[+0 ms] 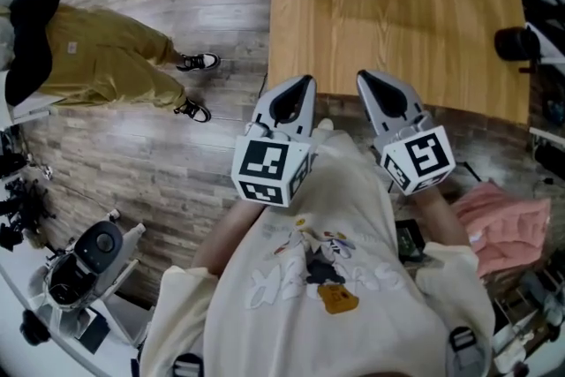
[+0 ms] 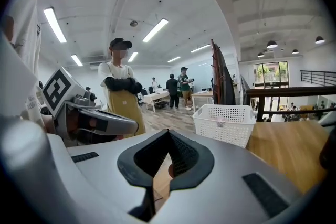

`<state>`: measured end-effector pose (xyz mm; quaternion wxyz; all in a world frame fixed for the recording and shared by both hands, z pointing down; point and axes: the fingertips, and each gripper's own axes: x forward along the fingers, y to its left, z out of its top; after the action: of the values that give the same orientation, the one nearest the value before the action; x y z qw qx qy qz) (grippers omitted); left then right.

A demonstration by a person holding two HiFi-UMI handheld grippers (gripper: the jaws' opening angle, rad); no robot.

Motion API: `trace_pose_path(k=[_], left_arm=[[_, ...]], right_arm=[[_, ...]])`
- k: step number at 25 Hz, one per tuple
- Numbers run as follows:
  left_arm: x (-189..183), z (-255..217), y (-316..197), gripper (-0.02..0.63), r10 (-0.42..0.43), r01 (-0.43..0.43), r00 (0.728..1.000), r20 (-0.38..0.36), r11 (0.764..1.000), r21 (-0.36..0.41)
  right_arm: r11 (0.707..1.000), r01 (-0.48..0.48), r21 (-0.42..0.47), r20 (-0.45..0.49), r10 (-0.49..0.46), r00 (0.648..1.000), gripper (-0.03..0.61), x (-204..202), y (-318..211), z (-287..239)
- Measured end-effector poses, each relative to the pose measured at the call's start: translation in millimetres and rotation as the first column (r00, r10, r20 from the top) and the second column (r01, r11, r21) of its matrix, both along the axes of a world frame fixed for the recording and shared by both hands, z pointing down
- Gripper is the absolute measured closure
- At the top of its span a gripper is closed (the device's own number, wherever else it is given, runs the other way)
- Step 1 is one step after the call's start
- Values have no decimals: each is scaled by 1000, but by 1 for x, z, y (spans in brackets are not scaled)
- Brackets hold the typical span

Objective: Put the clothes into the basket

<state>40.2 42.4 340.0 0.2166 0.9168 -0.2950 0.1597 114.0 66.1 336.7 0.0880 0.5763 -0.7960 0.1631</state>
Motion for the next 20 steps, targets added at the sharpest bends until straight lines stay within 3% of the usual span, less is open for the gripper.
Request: trace_pose_path(k=[3,9,15,20], left_arm=[[5,-2,20,614,-8,7,1000,20,999,36],[2,1,53,614,-39,39,999,17,999,39],[-4,9,78,614,-43,43,999,11,999,-2],[-8,7,76,614,-41,40,999,21,998,40]], right_arm=[[1000,8,6,19,-8,1000,560,5,21,4],[999,6,33,31,-7,999,560,11,52,6],[995,58,84,65,-64,996,560,-8,63,-3],[993,67,101,56,-73,996,560,-16,58,-10]])
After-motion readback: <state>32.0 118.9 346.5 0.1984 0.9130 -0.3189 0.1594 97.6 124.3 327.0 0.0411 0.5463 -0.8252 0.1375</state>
